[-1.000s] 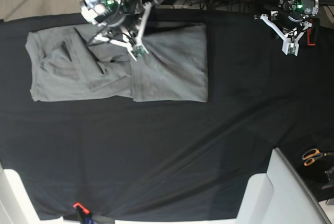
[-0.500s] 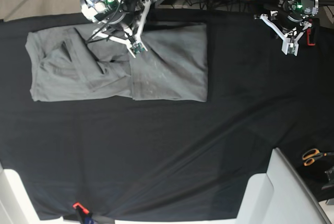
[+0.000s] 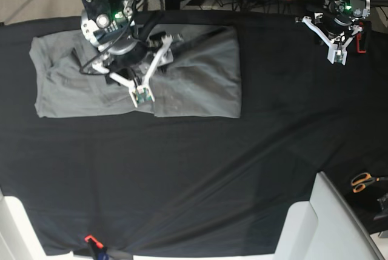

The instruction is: Fold the T-shirt properly

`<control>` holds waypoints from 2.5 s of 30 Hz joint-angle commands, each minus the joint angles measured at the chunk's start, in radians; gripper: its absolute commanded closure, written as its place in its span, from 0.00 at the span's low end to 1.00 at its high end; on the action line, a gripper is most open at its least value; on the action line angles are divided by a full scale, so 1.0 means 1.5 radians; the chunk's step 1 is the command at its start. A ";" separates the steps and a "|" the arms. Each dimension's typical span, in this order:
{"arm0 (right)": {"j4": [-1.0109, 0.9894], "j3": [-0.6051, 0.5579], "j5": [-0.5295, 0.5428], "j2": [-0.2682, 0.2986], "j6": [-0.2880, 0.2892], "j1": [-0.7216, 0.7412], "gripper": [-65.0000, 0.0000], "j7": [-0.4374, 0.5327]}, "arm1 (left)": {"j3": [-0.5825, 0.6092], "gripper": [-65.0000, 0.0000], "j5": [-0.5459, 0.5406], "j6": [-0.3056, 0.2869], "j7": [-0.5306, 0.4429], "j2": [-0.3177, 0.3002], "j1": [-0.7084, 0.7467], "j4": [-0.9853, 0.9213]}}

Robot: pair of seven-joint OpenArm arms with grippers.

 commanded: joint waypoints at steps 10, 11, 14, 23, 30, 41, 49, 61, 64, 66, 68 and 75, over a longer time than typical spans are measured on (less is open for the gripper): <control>0.050 -0.004 0.001 -0.013 0.005 -0.059 0.43 -0.009 | -0.004 1.00 0.000 0.001 -0.010 -0.009 0.000 0.008; 0.044 -0.007 0.001 -0.013 0.007 -0.057 0.43 0.005 | -0.004 1.00 0.000 0.001 -0.010 -0.009 0.000 0.008; 0.021 -0.032 0.001 -0.012 0.030 -0.037 0.43 0.044 | -0.004 1.00 0.001 0.001 -0.010 -0.009 0.000 0.008; -0.155 -0.063 0.051 -0.022 0.070 0.023 1.00 0.050 | -0.004 1.00 0.000 0.001 -0.011 -0.009 0.000 0.008; -0.196 -0.026 0.127 -0.020 0.070 0.012 0.99 0.050 | -0.004 1.00 0.000 0.001 -0.011 -0.009 0.000 0.008; -0.031 -0.004 0.125 -0.002 0.030 -0.037 0.98 0.021 | -0.004 1.00 -0.053 0.001 -0.001 0.019 0.008 0.135; 0.003 0.126 0.125 0.022 -0.059 -0.004 0.98 0.022 | 0.146 1.00 -0.220 0.001 0.114 0.039 -0.038 0.272; 0.003 0.295 0.127 0.024 -0.057 0.013 0.98 0.018 | 0.321 1.00 -0.217 0.004 0.112 0.081 -0.117 0.129; 0.003 0.302 0.128 0.024 -0.057 0.013 0.98 0.017 | 0.319 1.00 -0.217 0.004 0.111 0.072 -0.114 0.098; 0.003 0.302 0.128 0.024 -0.057 0.013 0.98 0.018 | 0.320 1.00 -0.217 0.004 0.111 0.061 -0.111 0.084; 0.003 0.302 0.128 0.024 -0.056 0.013 0.98 0.019 | 0.319 1.00 -0.217 0.004 0.111 0.057 -0.100 0.080; 0.003 0.302 0.128 0.024 -0.056 0.016 0.98 0.020 | 0.319 1.00 -0.217 0.004 0.111 0.022 -0.087 0.037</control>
